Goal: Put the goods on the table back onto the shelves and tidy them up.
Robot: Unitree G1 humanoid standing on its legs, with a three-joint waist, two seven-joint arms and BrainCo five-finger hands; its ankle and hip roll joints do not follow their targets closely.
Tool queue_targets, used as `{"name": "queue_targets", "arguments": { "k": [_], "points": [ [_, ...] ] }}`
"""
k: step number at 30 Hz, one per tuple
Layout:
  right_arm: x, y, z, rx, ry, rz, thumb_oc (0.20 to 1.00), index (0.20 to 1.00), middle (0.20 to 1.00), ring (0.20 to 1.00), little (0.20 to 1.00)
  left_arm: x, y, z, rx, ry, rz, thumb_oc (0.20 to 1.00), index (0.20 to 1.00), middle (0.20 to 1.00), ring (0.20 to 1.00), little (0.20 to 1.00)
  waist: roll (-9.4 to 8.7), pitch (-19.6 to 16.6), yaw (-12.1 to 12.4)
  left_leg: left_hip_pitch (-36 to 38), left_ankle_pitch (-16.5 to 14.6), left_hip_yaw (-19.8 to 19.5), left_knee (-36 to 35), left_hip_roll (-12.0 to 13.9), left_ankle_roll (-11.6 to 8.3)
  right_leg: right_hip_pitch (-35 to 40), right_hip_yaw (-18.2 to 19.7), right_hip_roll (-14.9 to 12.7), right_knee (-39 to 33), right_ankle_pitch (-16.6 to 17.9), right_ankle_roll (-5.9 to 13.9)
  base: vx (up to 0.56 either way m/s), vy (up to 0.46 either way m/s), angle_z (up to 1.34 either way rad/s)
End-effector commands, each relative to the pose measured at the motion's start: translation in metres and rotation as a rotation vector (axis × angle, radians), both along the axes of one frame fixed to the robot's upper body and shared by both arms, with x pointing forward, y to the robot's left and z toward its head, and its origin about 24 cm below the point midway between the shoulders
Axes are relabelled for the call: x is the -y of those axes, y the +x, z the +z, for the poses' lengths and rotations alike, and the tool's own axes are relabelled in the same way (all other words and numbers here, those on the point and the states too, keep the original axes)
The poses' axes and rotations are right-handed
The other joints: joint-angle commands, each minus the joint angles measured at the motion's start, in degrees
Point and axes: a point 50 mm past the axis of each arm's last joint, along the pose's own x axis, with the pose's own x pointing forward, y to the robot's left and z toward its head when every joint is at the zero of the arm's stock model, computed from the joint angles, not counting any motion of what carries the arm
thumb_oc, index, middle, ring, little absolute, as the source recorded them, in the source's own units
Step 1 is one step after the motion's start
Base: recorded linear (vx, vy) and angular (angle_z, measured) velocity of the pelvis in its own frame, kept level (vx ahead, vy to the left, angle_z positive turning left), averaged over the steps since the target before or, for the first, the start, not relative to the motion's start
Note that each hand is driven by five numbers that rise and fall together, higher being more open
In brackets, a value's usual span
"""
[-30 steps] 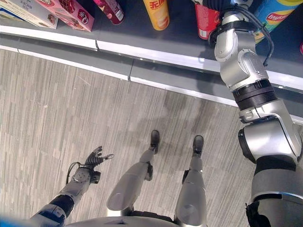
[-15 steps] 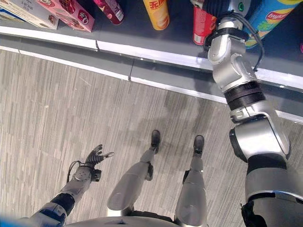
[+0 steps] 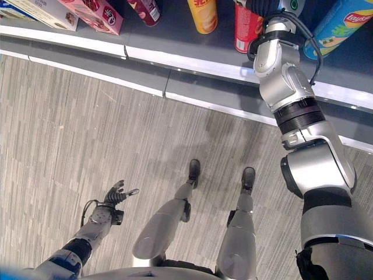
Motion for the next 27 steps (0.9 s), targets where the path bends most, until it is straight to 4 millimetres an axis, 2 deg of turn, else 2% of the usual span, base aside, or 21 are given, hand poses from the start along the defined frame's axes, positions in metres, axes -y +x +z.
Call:
{"name": "queue_targets", "arguments": {
  "k": [1, 12, 21, 22, 23, 27],
  "points": [
    [-0.008, -0.017, 0.047, 0.17, -0.06, 0.009, 0.2, 0.2, 0.2, 0.2, 0.2, -0.006, 0.003, 0.001, -0.005, 0.019, -0.005, 1.0, 1.0, 1.0, 1.0, 1.0, -0.87, -1.5, 0.4, -1.2, -2.9, -1.0, 0.3, -0.6, -4.89, -2.2, 8.2, -3.2, 4.9, -7.8, 2.77, 0.0, 0.0, 0.0],
    [-0.014, -0.016, 0.039, 0.157, -0.099, 0.012, 0.2, 0.2, 0.2, 0.2, 0.2, -0.005, 0.006, 0.002, -0.008, 0.031, -0.011, 1.0, 1.0, 1.0, 1.0, 1.0, -0.06, -1.4, -0.3, -0.9, -2.9, -0.7, 0.3, -0.7, -5.0, -2.9, 8.7, -3.2, 6.3, -8.4, 2.79, 0.0, 0.0, -0.01],
    [-0.011, -0.014, 0.034, 0.149, -0.091, 0.003, 0.2, 0.2, 0.2, 0.2, 0.2, -0.005, 0.005, 0.001, -0.009, 0.026, -0.006, 1.0, 1.0, 1.0, 1.0, 1.0, 0.1, -1.4, -0.6, -1.0, -2.7, -0.6, 0.3, -0.5, -5.01, -3.2, 8.9, -3.0, 6.7, -8.4, 2.72, 0.0, 0.0, 0.0],
    [-0.012, -0.015, 0.034, 0.153, -0.092, 0.007, 0.492, 0.492, 0.492, 0.492, 0.492, -0.004, 0.006, 0.002, -0.01, 0.028, -0.006, 1.0, 1.0, 1.0, 1.0, 1.0, 0.05, -1.4, -0.6, -1.0, -2.7, -0.6, 0.3, -0.5, -5.02, -3.2, 8.9, -3.0, 6.8, -8.5, 2.74, -0.04, 0.007, 0.0],
    [-0.014, -0.015, 0.031, 0.152, -0.09, 0.015, 1.0, 1.0, 1.0, 1.0, 1.0, -0.004, 0.008, 0.003, -0.005, 0.031, -0.008, 1.0, 1.0, 1.0, 1.0, 1.0, 0.0, -1.4, -0.8, -0.9, -2.7, -0.6, 0.3, -0.5, -5.03, -3.2, 8.9, -3.0, 7.0, -8.6, 2.73, 0.0, 0.0, 0.0],
    [-0.019, -0.016, 0.029, 0.167, -0.085, 0.036, 1.0, 1.0, 1.0, 1.0, 1.0, -0.003, 0.009, 0.003, -0.002, 0.027, -0.001, 1.0, 1.0, 1.0, 1.0, 1.0, -0.11, -1.5, -0.9, -0.7, -2.8, -0.5, 0.3, -0.4, -4.99, -3.1, 9.0, -3.1, 7.1, -8.6, 2.68, -0.01, 0.005, 0.0]
  ]
}}
